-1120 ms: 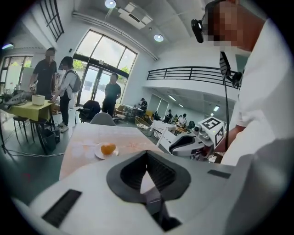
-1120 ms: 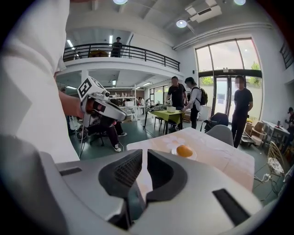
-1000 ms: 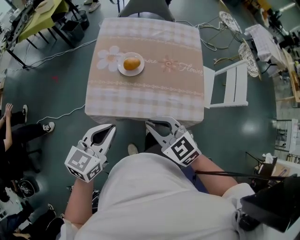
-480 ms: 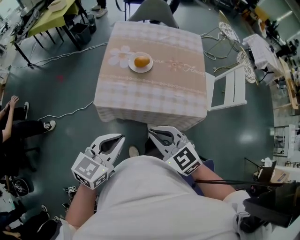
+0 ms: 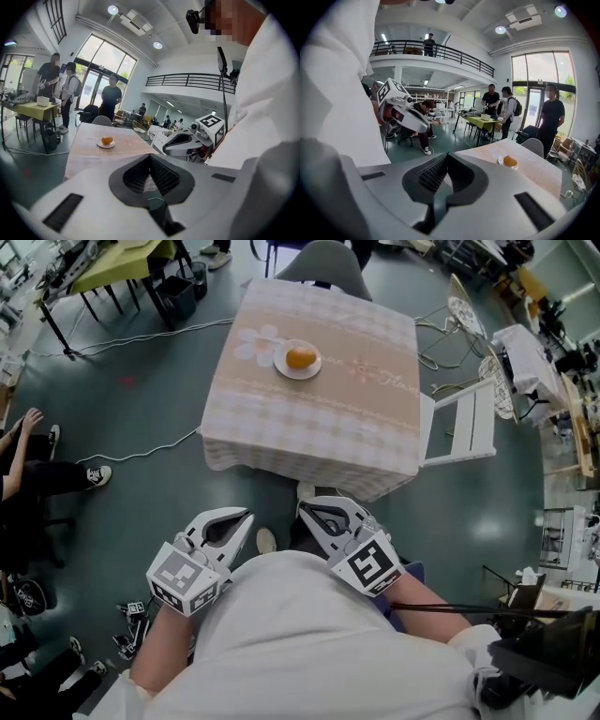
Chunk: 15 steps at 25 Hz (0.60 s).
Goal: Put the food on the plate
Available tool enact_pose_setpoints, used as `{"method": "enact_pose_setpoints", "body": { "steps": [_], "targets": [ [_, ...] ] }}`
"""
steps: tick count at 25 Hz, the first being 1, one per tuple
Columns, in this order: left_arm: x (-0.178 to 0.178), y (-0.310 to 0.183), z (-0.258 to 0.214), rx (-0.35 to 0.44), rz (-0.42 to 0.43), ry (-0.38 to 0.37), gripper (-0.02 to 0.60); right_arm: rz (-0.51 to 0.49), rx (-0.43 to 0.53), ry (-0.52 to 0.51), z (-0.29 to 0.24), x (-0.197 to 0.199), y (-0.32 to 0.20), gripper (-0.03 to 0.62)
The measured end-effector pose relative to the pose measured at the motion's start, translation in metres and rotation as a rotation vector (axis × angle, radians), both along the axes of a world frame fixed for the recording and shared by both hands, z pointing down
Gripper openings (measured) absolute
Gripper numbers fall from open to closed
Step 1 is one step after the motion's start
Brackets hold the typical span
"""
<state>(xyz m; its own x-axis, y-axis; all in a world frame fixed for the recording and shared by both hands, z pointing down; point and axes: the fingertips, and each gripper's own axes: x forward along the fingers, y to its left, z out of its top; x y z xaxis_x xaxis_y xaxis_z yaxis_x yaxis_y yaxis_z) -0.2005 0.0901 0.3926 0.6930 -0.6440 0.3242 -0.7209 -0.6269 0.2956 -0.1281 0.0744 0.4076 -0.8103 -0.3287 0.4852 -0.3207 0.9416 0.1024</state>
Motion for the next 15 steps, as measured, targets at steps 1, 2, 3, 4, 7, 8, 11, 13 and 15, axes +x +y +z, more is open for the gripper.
{"method": "enact_pose_setpoints", "body": {
  "steps": [1,2,3,4,7,8,11,13,15],
  "targets": [
    [0.0005,0.0016,-0.0005,0.0,-0.003,-0.001,0.009,-0.008,0.0,0.018,-0.0013,0.0007,0.0017,0.014],
    [0.0025,0.0032,-0.0017,-0.002,-0.008,0.0,0.009,-0.014,0.0,0.03,-0.0031,0.0028,0.0035,0.014],
    [0.0047,0.0047,-0.003,-0.004,-0.013,0.001,0.01,-0.018,-0.001,0.03,-0.0046,0.0048,0.0051,0.014],
    [0.0063,0.0062,-0.0037,-0.006,-0.016,0.002,0.009,-0.019,-0.002,0.018,-0.0055,0.0058,0.0064,0.014],
    [0.0067,0.0101,-0.0025,-0.01,-0.019,0.001,0.009,-0.017,0.0,-0.013,-0.0055,0.0036,0.0088,0.014],
    [0.0061,0.0109,-0.002,-0.01,-0.019,-0.001,0.009,-0.02,0.001,-0.007,-0.0057,0.0027,0.0092,0.014],
    [0.0041,0.0112,-0.0011,-0.01,-0.022,-0.007,0.009,-0.023,0.003,-0.015,-0.0054,0.0005,0.0095,0.014],
    [0.0035,0.0103,0.0003,-0.012,-0.024,-0.007,0.009,-0.021,0.003,-0.021,-0.0042,0.0001,0.0087,0.014],
    [0.0038,0.0095,0.0014,-0.013,-0.022,-0.003,0.009,-0.018,0.004,-0.018,-0.0022,0.0005,0.0074,0.014]
  ]
}}
